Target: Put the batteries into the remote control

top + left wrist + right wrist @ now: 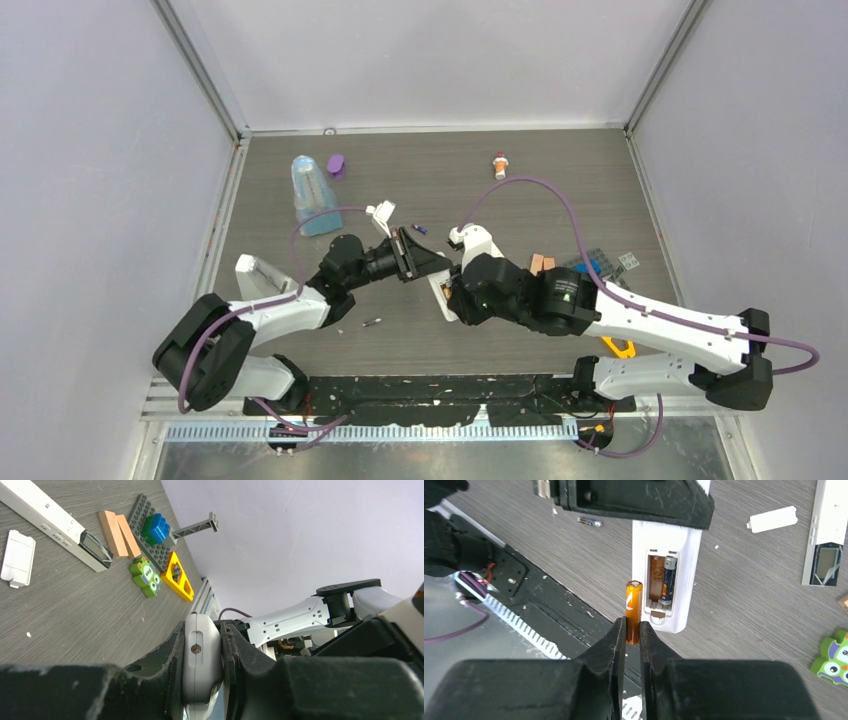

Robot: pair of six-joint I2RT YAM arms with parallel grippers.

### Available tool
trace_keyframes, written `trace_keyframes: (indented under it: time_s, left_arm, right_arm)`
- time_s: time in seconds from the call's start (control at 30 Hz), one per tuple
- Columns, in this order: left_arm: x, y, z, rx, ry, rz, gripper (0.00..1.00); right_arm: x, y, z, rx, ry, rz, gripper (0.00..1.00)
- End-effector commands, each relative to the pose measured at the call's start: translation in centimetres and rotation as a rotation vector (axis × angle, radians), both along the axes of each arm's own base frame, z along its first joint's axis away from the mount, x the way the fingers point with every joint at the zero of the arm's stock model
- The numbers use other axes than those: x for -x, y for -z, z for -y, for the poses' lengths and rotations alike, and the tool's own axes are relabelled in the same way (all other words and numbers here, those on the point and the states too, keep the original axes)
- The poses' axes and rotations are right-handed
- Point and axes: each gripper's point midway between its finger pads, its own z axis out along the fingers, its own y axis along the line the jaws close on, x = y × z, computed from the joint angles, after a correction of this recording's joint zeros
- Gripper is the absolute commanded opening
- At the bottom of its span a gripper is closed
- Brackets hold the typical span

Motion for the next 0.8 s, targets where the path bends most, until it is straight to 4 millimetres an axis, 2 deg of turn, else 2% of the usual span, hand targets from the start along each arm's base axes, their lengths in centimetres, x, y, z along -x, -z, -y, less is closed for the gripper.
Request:
trace_keyframes:
  time_s: [0.0, 0.33, 0.77]
  left_arm:
    - [0.1, -3.2, 0.4, 0.138, 0.012, 0.058, 0.0]
    - [1.1, -2.9, 0.5, 0.181, 0.042, 0.028, 0.0]
    - [1.6, -3.1, 0.8, 0.226, 0.057, 0.008, 0.0]
  right_arm:
    - [-0.7, -0.8, 0.6, 0.034, 0.072, 0.015, 0.05]
    - [-1.3, -0.4, 1.1, 0.088, 0.091, 0.04, 0.05]
    - [-1.1, 0.2, 0.1, 0.105, 0.058, 0.02, 0.1]
